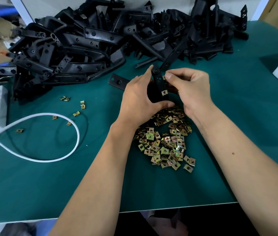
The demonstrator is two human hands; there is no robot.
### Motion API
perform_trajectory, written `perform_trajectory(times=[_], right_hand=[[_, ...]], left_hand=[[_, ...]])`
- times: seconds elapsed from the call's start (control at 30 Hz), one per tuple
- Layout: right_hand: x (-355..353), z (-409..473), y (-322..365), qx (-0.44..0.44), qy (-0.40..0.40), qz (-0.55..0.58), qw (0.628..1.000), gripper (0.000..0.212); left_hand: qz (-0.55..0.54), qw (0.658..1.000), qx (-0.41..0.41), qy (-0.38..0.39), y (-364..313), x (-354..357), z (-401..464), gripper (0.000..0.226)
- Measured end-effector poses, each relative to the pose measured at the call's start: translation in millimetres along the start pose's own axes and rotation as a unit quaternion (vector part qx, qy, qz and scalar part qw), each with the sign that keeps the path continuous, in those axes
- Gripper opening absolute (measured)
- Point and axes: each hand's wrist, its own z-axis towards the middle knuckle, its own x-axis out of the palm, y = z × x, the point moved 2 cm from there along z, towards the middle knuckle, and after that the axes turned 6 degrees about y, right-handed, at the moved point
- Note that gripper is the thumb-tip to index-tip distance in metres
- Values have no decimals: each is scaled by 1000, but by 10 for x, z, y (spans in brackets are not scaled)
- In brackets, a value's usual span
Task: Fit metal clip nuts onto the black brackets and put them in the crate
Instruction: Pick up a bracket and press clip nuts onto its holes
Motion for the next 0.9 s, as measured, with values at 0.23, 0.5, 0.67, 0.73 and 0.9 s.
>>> perform_trajectory(times=[0.23, 0.5, 0.67, 0.73, 0.9], right_hand=[[11, -18, 8, 0, -1, 6, 1000, 12], [-3, -16, 38, -36, 20, -15, 999, 21], [-7, -19, 52, -40, 29, -10, 999, 21], [-8, -18, 53, -42, 28, -11, 999, 21], [1, -21, 57, -44, 38, -18, 998, 22]], left_hand=[[13, 1000, 7, -1, -25, -5, 1, 115], [21, 999, 19, -13, -50, 0, 1, 113], [27, 999, 21, -12, -53, 9, 7, 113], [29, 999, 20, -11, -51, 9, 10, 112], [26, 999, 19, -17, -55, 4, 5, 112]])
